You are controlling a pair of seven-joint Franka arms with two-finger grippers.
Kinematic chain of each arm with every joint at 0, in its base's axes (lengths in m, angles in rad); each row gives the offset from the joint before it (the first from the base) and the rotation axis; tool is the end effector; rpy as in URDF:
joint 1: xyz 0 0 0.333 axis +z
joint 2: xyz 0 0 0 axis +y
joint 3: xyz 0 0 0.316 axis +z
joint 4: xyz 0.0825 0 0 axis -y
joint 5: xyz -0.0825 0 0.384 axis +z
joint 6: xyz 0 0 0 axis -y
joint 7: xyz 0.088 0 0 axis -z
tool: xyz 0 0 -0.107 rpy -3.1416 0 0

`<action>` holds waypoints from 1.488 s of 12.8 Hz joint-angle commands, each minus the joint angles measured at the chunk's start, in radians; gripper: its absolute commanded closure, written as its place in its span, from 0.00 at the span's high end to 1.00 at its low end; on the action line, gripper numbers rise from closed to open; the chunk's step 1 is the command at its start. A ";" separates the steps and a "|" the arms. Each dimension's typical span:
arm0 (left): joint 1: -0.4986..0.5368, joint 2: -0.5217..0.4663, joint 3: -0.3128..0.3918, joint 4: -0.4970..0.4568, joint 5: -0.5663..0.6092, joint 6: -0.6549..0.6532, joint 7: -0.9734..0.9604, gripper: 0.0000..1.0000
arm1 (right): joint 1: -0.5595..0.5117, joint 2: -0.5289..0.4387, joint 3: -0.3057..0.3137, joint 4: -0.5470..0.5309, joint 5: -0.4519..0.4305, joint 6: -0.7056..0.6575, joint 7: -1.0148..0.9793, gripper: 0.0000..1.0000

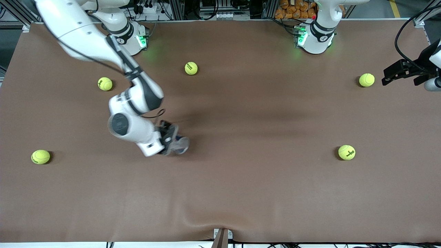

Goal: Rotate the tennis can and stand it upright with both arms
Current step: 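Carry the can with the right gripper to the table center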

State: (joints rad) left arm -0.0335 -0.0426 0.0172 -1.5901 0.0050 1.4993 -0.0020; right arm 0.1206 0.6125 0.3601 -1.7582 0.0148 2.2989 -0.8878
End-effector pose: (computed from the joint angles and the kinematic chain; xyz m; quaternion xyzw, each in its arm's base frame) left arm 0.5336 -0.0079 0.6325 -0.9997 0.0070 0.0241 0.0023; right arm 0.5939 0.2873 0.2355 -0.7909 -0.6021 -0.0045 0.1091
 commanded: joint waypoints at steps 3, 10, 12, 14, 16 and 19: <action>0.010 0.009 -0.003 0.018 -0.011 -0.016 0.025 1.00 | 0.146 0.079 -0.004 0.059 -0.068 0.086 -0.016 0.86; 0.010 0.009 -0.003 0.018 -0.011 -0.017 0.027 1.00 | 0.378 0.185 -0.016 0.167 -0.421 0.088 0.256 0.87; 0.010 0.009 -0.003 0.018 -0.013 -0.017 0.027 1.00 | 0.369 0.181 -0.016 0.167 -0.427 0.085 0.250 1.00; 0.010 0.009 -0.002 0.018 -0.013 -0.017 0.027 1.00 | 0.360 0.155 -0.015 0.167 -0.423 0.070 0.237 1.00; 0.010 0.009 -0.003 0.018 -0.013 -0.017 0.027 1.00 | 0.360 0.104 0.003 0.167 -0.411 -0.014 0.239 1.00; 0.009 0.012 -0.003 0.018 -0.014 -0.017 0.025 1.00 | 0.326 -0.017 0.063 0.164 -0.340 -0.148 0.245 1.00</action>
State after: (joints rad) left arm -0.0332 -0.0380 0.0174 -1.5902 0.0050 1.4989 -0.0020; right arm 0.4853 0.6957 0.3788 -1.5648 -0.3663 2.2305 -0.6489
